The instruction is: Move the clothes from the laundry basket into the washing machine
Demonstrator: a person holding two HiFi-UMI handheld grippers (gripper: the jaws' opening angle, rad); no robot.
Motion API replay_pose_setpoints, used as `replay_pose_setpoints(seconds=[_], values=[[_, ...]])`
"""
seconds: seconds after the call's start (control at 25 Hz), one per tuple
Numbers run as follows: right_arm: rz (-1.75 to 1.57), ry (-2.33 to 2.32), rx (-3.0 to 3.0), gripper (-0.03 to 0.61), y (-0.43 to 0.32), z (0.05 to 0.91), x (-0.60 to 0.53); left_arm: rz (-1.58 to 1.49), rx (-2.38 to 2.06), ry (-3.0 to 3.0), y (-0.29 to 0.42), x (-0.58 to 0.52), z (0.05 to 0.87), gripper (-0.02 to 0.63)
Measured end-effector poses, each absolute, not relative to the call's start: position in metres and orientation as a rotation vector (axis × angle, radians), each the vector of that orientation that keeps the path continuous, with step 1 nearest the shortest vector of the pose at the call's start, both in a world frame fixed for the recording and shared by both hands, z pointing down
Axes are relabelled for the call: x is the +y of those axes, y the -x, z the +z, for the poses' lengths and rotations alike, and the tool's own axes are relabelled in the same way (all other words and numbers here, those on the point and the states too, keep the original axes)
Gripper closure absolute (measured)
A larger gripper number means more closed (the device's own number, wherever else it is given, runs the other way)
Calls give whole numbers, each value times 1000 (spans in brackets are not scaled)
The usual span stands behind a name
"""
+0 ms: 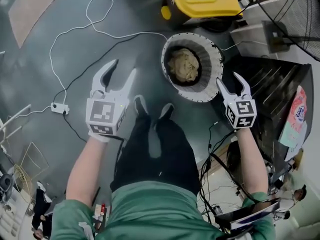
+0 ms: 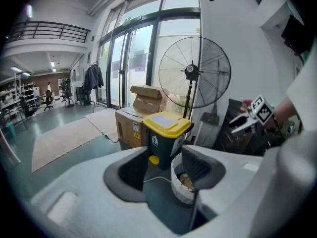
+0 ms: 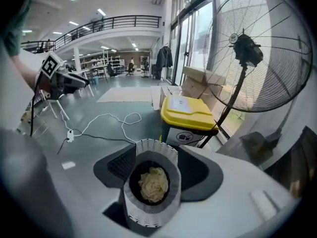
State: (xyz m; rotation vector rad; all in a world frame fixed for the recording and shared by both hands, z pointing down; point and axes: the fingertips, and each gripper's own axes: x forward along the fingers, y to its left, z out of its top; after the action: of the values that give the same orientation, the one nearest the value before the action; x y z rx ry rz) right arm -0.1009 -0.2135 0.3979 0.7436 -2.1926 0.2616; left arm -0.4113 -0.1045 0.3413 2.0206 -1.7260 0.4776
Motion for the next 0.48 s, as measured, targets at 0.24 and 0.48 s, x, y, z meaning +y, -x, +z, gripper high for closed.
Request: replay_pose_setpoints(seconds=[0.24,0.48], values=[[155,-499,-2131,316,107,492,-211,536,-1727,-1986,413,-113,399,397],[120,-362,-2091,314,101,579,-216,532,-1750,-1889,398,-126,459,397]])
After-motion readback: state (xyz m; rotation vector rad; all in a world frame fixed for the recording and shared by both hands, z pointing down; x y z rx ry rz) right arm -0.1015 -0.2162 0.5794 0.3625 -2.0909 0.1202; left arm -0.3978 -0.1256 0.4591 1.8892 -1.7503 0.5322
